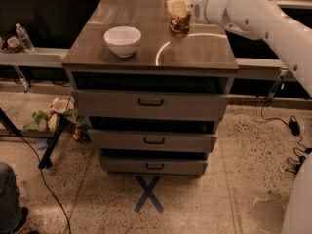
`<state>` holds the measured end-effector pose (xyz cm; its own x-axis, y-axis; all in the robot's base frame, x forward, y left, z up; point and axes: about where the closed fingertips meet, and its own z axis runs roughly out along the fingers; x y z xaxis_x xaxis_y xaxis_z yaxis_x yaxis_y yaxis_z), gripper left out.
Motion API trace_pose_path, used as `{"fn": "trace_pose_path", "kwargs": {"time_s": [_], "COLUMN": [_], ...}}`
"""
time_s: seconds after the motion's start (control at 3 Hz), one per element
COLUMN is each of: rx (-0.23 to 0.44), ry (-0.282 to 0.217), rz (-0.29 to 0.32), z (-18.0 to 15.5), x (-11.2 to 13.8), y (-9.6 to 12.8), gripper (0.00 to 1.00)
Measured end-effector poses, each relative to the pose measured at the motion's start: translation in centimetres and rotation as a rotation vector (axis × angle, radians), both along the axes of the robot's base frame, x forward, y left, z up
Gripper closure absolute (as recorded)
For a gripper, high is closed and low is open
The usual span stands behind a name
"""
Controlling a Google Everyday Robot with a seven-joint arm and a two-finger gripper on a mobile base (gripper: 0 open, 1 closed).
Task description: Pick orange can from white bowl and place on counter
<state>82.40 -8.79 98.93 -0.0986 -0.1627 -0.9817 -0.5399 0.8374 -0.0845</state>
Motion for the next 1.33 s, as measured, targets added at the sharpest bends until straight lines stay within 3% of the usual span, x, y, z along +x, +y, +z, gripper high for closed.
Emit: {"fn": "trace_pose_path", "kwargs": {"time_s": [0.33,0.67,1.0,1.33], "rx": [-0.045,-0.049,-0.041,-0.039], "ry": [0.044,0.067,0.08,0.093], "rz": [-0.037,-0.042,-0.042,-0.04], "z": [-2.2,-4.5,-5.8,-6.8], "x": [0.9,2.6,3.2,3.6], "y": [-2.3,-2.7,-2.4,-1.9], "gripper": [1.0,0.97,0.75,0.43]}}
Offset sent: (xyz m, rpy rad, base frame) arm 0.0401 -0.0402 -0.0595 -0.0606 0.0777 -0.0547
